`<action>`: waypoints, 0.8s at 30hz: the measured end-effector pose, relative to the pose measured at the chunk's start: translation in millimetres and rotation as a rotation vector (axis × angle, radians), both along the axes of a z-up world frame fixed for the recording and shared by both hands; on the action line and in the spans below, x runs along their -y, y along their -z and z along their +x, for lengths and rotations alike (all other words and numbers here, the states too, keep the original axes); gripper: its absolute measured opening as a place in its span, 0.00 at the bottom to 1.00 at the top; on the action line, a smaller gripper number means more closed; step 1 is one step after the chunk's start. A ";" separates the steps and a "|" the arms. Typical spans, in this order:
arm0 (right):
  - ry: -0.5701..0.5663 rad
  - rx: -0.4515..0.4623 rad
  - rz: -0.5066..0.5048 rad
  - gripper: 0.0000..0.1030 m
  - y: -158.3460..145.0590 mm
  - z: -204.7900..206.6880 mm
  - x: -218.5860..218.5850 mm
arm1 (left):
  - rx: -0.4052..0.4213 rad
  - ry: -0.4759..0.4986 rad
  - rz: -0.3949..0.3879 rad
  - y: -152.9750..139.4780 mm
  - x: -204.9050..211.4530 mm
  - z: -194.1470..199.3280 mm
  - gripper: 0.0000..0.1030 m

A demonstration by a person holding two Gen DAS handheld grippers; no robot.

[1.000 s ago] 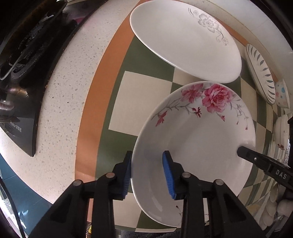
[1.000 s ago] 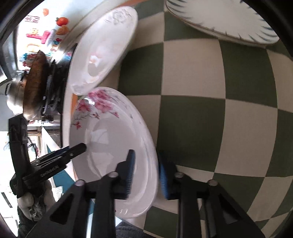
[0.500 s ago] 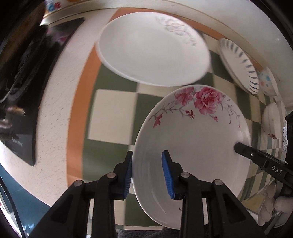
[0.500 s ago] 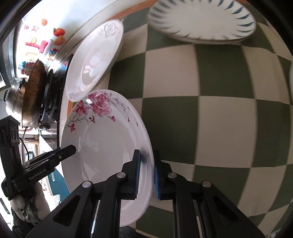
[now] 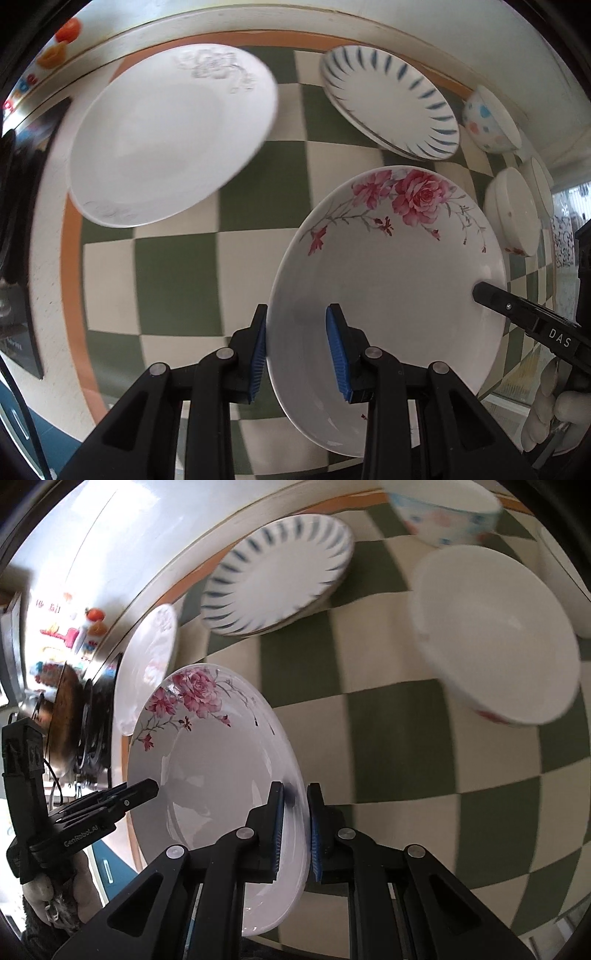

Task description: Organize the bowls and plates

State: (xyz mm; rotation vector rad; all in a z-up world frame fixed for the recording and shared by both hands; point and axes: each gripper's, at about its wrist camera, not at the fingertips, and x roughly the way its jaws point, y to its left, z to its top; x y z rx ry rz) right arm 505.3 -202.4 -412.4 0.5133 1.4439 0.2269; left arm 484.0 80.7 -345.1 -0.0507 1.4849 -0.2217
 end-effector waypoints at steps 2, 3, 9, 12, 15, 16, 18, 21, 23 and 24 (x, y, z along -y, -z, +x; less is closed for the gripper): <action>0.014 -0.007 -0.001 0.14 3.6 -2.3 11.7 | -0.007 0.014 0.006 3.6 5.3 0.2 0.27; 0.018 -0.009 -0.004 0.14 4.9 -3.5 16.4 | -0.010 0.020 0.011 5.4 7.6 0.1 0.27; 0.014 -0.017 -0.014 0.14 19.7 -7.0 24.3 | -0.032 0.029 0.038 18.3 16.0 -3.3 0.27; 0.004 -0.026 -0.029 0.14 28.0 -8.5 19.3 | -0.025 0.031 0.052 18.6 17.7 -3.7 0.27; 0.004 -0.032 -0.024 0.14 32.8 -8.2 17.7 | -0.020 0.029 0.064 21.2 30.4 5.4 0.27; 0.003 -0.034 -0.022 0.14 33.3 -8.3 18.0 | -0.020 0.025 0.063 22.2 29.8 5.3 0.27; 0.002 -0.031 -0.023 0.14 34.3 -9.2 17.2 | -0.018 0.019 0.065 22.6 31.5 5.7 0.27; 0.000 -0.032 -0.019 0.14 35.1 -8.9 16.9 | -0.019 0.012 0.068 22.6 31.8 5.7 0.27; 0.001 -0.037 -0.014 0.14 36.1 -9.0 17.2 | -0.018 0.009 0.066 23.4 33.4 1.1 0.27; 0.001 -0.038 -0.013 0.14 36.0 -9.9 17.6 | -0.017 0.009 0.066 22.9 33.7 -0.8 0.27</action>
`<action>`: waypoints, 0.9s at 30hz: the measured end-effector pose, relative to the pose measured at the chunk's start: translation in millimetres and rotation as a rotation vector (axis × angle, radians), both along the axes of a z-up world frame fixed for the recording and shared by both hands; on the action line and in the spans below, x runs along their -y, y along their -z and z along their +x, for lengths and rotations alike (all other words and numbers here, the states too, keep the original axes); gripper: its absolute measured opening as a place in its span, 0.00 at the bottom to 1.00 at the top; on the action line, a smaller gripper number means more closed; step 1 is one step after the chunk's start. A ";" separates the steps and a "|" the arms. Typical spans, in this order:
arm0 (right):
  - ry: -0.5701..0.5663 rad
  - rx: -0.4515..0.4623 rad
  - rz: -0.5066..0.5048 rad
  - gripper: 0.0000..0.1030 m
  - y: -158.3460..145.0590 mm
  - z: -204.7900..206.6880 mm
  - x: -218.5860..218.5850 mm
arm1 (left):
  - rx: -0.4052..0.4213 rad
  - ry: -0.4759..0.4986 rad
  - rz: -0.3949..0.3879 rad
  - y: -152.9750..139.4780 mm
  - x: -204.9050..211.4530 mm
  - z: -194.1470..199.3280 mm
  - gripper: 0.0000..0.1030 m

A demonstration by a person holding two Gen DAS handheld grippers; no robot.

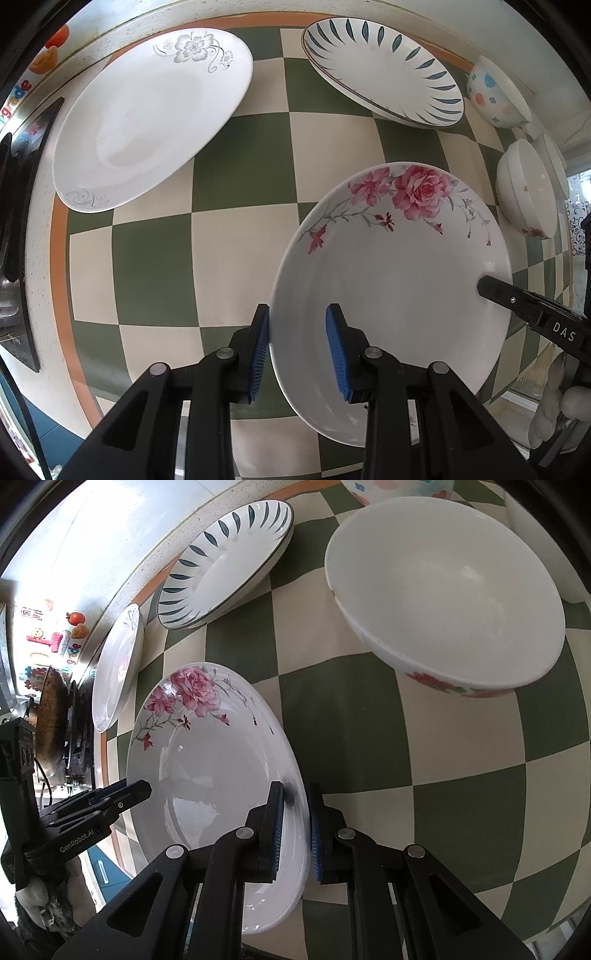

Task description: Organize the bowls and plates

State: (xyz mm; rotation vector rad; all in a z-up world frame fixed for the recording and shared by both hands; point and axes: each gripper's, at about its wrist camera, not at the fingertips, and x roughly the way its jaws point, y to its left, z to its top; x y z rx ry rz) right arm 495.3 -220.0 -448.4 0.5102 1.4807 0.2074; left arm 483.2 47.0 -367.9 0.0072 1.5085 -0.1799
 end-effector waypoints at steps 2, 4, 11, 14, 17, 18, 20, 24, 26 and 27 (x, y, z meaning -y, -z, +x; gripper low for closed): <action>-0.001 -0.006 0.004 0.14 1.0 0.0 0.4 | -0.002 -0.005 -0.004 -0.4 0.0 0.0 0.27; -0.001 -0.037 0.013 0.14 3.4 1.2 1.4 | 0.007 -0.029 0.004 -9.4 -3.1 -1.8 0.27; 0.053 -0.032 -0.001 0.17 -61.9 -6.3 21.5 | 0.173 -0.250 -0.031 -91.8 -72.5 -9.7 0.34; 0.033 0.052 0.048 0.36 -105.5 2.1 6.9 | 0.209 -0.329 -0.069 -109.0 -108.3 4.0 0.43; -0.026 0.108 0.150 0.49 -129.0 30.6 -29.2 | 0.214 -0.391 -0.079 -106.0 -138.2 25.3 0.44; -0.044 0.109 0.175 0.50 -129.7 41.8 -42.6 | 0.205 -0.415 -0.089 -99.0 -151.9 37.2 0.44; -0.088 0.121 0.186 0.50 -124.7 70.2 -76.6 | 0.173 -0.449 -0.097 -82.9 -173.5 56.7 0.44; -0.141 0.114 0.148 0.50 -97.2 123.3 -134.9 | 0.123 -0.466 -0.090 -50.9 -204.7 84.9 0.44; -0.156 0.083 0.123 0.50 -75.7 148.4 -158.4 | 0.103 -0.461 -0.082 -36.0 -215.0 99.7 0.44; -0.160 0.072 0.110 0.49 -67.4 157.2 -166.5 | 0.090 -0.453 -0.077 -27.2 -219.6 107.7 0.44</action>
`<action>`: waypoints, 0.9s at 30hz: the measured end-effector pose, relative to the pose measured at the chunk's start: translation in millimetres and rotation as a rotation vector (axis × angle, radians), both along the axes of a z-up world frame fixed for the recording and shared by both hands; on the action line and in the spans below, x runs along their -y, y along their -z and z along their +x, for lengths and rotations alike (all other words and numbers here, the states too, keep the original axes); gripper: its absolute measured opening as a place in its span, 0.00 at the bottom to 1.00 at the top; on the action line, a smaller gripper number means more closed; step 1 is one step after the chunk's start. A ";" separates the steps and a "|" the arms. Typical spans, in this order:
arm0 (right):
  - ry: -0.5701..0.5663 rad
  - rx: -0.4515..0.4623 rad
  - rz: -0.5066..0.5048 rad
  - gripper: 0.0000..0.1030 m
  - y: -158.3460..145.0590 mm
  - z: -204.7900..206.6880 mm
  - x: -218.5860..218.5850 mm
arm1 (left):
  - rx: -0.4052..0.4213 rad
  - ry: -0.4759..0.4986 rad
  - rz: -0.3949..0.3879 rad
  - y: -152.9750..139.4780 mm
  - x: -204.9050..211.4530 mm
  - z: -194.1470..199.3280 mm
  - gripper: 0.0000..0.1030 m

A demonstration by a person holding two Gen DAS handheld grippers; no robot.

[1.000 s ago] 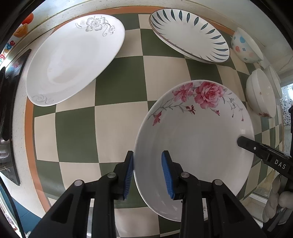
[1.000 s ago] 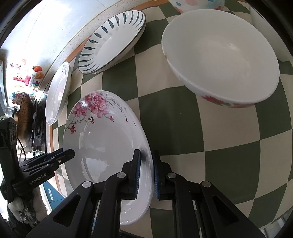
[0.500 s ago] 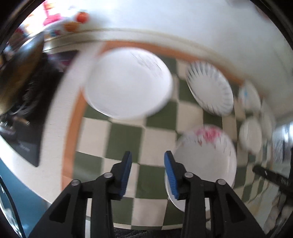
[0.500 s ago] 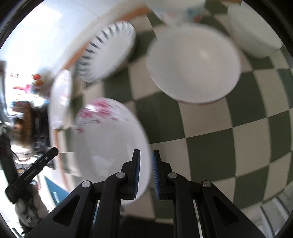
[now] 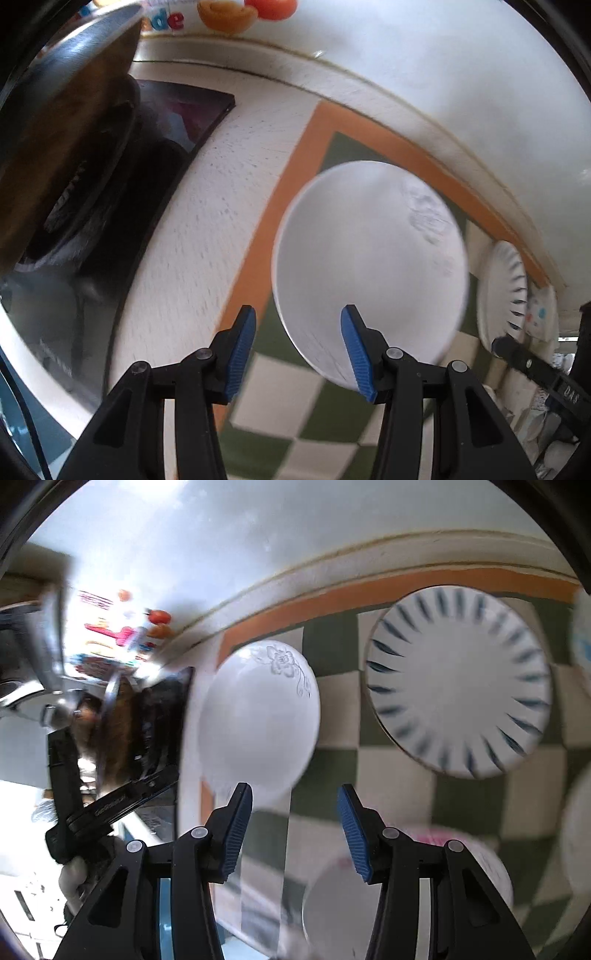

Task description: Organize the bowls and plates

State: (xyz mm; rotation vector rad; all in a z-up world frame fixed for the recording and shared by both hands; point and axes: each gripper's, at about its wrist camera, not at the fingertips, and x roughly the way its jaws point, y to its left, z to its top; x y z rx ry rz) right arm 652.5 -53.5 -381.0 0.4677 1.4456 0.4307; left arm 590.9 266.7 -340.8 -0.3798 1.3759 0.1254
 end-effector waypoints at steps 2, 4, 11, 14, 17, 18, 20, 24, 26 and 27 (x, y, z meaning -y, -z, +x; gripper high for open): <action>-0.004 -0.015 -0.036 0.49 17.3 17.0 -14.3 | -0.018 0.015 -0.008 14.0 -6.0 10.8 0.44; 0.001 -0.034 -0.065 0.48 34.3 33.0 -23.4 | -0.032 0.031 -0.012 23.9 -8.9 21.7 0.44; 0.014 -0.090 -0.126 0.39 68.7 71.5 -43.5 | -0.066 0.109 -0.030 52.4 -9.8 53.3 0.26; 0.027 -0.110 -0.124 0.19 79.2 75.2 -44.2 | -0.057 0.130 -0.050 54.7 -9.4 56.8 0.20; 0.047 -0.084 -0.132 0.14 80.8 76.7 -43.0 | -0.038 0.137 -0.043 55.1 -9.4 55.7 0.20; 0.040 -0.068 -0.140 0.13 79.9 76.6 -45.5 | -0.036 0.140 -0.037 54.6 -7.9 55.7 0.20; 0.016 -0.034 -0.165 0.13 77.0 73.5 -49.3 | -0.029 0.144 -0.021 52.9 -5.3 51.5 0.19; 0.000 -0.019 -0.159 0.13 74.4 68.3 -50.4 | -0.017 0.134 -0.026 45.0 -3.1 43.9 0.19; -0.004 -0.006 -0.156 0.13 70.6 65.8 -49.8 | -0.004 0.134 -0.017 37.1 3.0 36.9 0.19; -0.004 -0.003 -0.155 0.13 68.4 63.5 -47.7 | 0.003 0.136 -0.012 33.9 3.8 38.2 0.19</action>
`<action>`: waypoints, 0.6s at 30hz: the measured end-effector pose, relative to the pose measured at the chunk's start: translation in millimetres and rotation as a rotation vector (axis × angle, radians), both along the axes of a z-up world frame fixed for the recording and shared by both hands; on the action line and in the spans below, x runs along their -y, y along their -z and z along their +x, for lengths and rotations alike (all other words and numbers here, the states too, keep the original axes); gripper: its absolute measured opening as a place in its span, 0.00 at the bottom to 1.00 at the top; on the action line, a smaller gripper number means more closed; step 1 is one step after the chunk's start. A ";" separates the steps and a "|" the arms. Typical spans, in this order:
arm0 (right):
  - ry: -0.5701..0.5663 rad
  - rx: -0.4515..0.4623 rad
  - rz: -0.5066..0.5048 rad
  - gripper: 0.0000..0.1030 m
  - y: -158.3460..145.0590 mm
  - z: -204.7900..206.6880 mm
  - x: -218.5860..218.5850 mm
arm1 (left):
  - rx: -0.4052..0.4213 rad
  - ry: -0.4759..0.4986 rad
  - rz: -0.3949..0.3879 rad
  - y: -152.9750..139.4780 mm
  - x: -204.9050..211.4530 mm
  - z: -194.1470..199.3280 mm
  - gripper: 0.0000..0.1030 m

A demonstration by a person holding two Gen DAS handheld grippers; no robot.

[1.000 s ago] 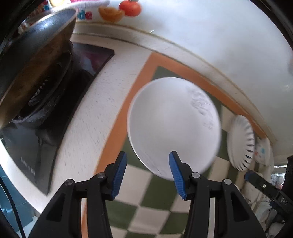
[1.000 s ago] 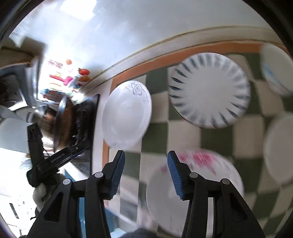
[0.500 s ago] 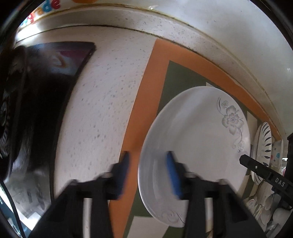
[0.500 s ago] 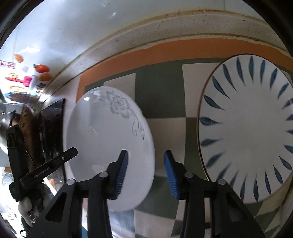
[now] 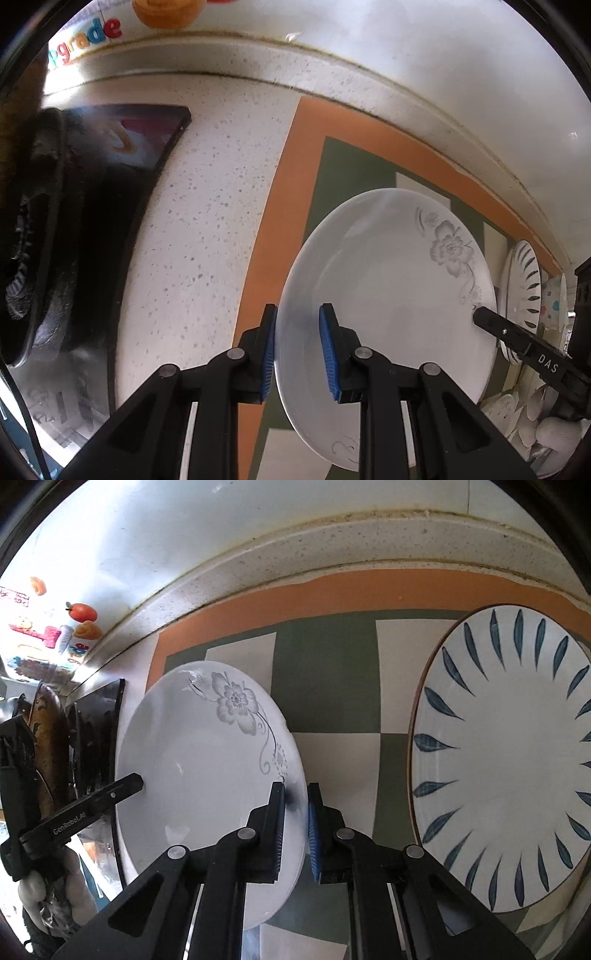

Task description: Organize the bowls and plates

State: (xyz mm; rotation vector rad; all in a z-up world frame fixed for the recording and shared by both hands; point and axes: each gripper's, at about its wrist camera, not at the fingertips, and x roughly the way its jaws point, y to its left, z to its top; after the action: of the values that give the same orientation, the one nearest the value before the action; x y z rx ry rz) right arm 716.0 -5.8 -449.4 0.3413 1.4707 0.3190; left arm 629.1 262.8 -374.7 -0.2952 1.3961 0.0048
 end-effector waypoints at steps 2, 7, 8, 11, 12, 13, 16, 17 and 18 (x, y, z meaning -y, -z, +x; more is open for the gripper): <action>0.002 0.013 0.012 0.12 -5.6 -3.8 3.4 | 0.010 -0.003 0.005 -8.3 3.1 -5.8 0.19; 0.007 0.039 0.050 0.12 -25.6 -16.2 14.7 | 0.040 -0.011 -0.006 -35.5 11.3 -19.9 0.19; 0.008 0.044 0.055 0.12 -30.3 -19.5 17.1 | 0.045 -0.011 -0.011 -41.0 14.1 -23.1 0.19; 0.011 0.066 0.069 0.11 -52.0 -34.8 35.4 | 0.077 -0.004 -0.025 -66.4 26.9 -37.1 0.19; 0.012 0.075 0.074 0.11 -58.2 -40.0 41.0 | 0.086 0.000 -0.029 -73.2 31.8 -40.1 0.19; 0.016 0.082 0.077 0.11 -64.1 -45.6 47.0 | 0.091 0.004 -0.033 -79.0 36.1 -44.3 0.19; 0.033 0.101 0.080 0.11 -81.3 -65.3 68.4 | 0.105 0.042 -0.043 -93.0 55.6 -54.2 0.19; 0.042 0.104 0.081 0.11 -86.3 -71.9 77.2 | 0.108 0.059 -0.042 -96.8 64.7 -58.9 0.19; 0.049 0.107 0.084 0.11 -90.9 -77.8 85.4 | 0.110 0.072 -0.046 -98.1 71.8 -59.3 0.19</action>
State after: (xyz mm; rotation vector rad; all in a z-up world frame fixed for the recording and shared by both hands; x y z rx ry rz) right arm 638.2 -91.3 -358.5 0.4209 1.3440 0.3555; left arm 569.7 191.1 -276.6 -0.2795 1.2977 -0.1014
